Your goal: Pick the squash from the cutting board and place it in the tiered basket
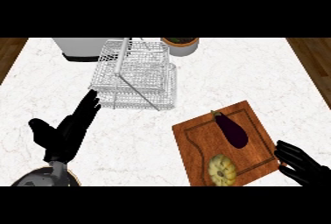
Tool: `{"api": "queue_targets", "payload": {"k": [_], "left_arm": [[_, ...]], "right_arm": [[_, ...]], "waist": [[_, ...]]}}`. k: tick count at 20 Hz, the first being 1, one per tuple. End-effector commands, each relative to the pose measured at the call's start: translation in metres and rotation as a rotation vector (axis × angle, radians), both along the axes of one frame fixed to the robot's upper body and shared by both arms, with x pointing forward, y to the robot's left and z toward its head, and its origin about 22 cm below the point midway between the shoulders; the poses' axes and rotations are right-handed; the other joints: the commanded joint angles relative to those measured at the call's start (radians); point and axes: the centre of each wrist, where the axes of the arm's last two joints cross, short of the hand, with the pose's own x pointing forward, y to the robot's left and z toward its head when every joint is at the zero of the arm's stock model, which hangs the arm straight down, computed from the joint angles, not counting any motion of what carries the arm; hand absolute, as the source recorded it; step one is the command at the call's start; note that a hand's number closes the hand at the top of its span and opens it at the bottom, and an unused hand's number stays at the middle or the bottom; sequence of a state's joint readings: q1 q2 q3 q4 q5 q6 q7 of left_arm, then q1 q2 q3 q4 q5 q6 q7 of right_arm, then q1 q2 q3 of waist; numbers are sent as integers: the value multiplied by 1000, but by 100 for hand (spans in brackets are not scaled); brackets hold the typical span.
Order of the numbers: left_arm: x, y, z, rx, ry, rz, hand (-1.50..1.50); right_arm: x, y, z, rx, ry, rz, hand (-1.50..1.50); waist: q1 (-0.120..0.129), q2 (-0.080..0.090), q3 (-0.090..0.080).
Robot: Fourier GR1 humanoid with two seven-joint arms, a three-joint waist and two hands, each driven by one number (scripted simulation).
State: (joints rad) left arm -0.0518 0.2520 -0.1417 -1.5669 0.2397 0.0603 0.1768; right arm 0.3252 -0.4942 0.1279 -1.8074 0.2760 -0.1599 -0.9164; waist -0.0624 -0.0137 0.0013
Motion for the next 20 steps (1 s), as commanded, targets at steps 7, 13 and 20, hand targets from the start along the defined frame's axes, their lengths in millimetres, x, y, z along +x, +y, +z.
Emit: {"api": "queue_targets", "payload": {"k": [7,13,20], "left_arm": [[-5,-2,-1,2,18,30,0],[7,-12,9,0,14,2,0],[23,-9,16,3,19,-14,0]], "right_arm": [[-94,2,24,-441,-143,-410,-150],[-142,59,23,-526,-78,-543,-150],[-160,130,0,-573,-15,-634,-150]], "waist": [[-43,-2,-8],[-7,12,-7],[20,15,-5]]}}
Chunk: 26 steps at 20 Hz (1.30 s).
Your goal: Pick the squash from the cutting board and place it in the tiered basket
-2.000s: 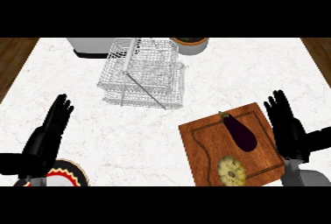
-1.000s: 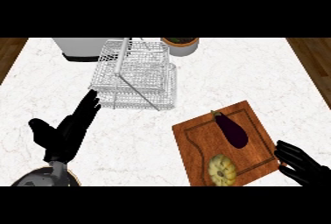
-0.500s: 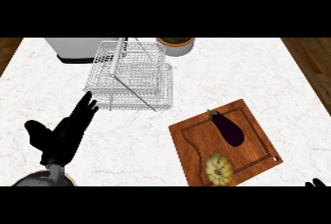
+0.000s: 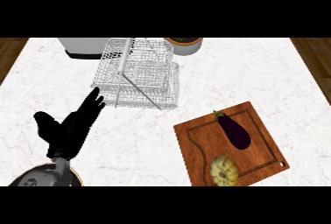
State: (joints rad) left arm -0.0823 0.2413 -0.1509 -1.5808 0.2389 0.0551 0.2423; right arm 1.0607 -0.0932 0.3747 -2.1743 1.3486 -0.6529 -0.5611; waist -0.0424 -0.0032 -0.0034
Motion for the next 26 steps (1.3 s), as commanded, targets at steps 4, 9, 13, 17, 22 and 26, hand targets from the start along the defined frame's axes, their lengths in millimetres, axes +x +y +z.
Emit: {"api": "queue_targets", "payload": {"k": [4,9,13,17,22,26], "left_arm": [[12,6,0,-14,-34,-5,0],[10,-1,-7,0,-36,-13,0],[12,-32,7,-6,-20,-39,0],[24,-3,8,-10,-4,-35,0],[10,-9,3,-15,-21,-17,0],[9,-3,4,-1,-10,-32,0]], "right_arm": [[-7,44,-23,-94,6,-149,-150],[4,59,-32,-132,23,-233,-150],[18,70,-51,-151,93,-255,-150],[30,70,-66,-181,84,-314,-150],[48,59,-45,-179,49,-343,-150],[37,58,-73,-147,19,-353,-150]], "waist": [[10,8,0],[26,4,2],[33,3,3],[33,4,3],[40,3,3],[38,2,3]]}}
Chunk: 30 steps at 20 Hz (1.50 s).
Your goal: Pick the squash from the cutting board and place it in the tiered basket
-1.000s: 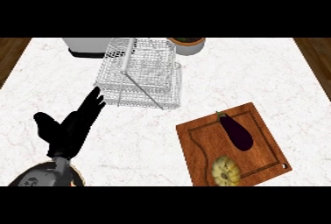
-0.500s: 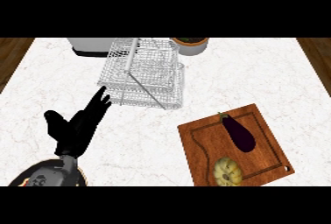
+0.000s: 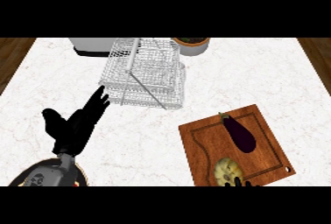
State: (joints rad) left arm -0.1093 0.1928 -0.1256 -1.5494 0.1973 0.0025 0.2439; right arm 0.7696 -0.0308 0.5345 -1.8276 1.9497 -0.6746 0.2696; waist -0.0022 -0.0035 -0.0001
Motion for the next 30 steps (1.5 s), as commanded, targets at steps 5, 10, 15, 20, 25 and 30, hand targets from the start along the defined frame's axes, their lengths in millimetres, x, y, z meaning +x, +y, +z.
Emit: {"api": "queue_targets", "payload": {"k": [5,10,15,20,25,30], "left_arm": [[9,-21,10,-10,-24,1,0],[-2,-13,-8,-25,-10,-8,0],[9,-16,5,-13,-10,-22,0],[7,-12,-2,4,-14,-13,0],[11,-24,-22,-4,-11,-19,0],[13,-18,20,-5,-2,-9,0]], "right_arm": [[14,-17,12,-1,-22,6,-150],[36,-23,9,36,-44,26,-150],[59,-16,-6,55,-28,-9,-150],[44,-25,-8,79,-30,-2,-150],[77,-33,-11,80,-13,-14,-150],[92,-39,-17,84,-4,-7,-150]], "waist": [[-2,3,0],[1,3,0],[1,3,0],[-1,3,0],[-2,4,0],[3,3,1]]}}
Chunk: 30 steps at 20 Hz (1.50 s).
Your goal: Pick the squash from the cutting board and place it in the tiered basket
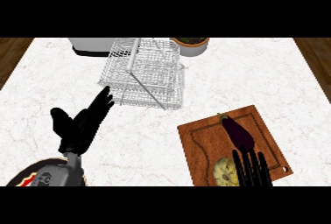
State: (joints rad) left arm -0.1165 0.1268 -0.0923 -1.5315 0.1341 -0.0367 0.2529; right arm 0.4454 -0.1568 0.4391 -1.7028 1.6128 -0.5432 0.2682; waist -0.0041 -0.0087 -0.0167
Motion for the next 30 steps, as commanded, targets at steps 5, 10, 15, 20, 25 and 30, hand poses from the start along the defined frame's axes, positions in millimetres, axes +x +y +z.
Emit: {"api": "queue_targets", "payload": {"k": [5,10,15,20,25,30], "left_arm": [[11,-3,9,0,-2,-1,0],[2,-5,1,0,-21,4,0],[5,3,-8,12,-11,3,0],[6,-1,0,-5,-20,6,0],[-3,7,1,5,-40,24,0],[-5,4,-5,3,-17,16,0]], "right_arm": [[36,-3,-20,-27,26,44,150],[43,-4,-24,-74,-4,145,150],[35,10,-15,-59,-54,165,150],[19,37,-8,146,186,-77,150],[1,55,7,299,436,-363,150],[6,93,57,445,354,-394,150]], "waist": [[6,11,17],[11,10,18],[1,11,17],[-15,17,15],[-4,19,15],[2,12,15]]}}
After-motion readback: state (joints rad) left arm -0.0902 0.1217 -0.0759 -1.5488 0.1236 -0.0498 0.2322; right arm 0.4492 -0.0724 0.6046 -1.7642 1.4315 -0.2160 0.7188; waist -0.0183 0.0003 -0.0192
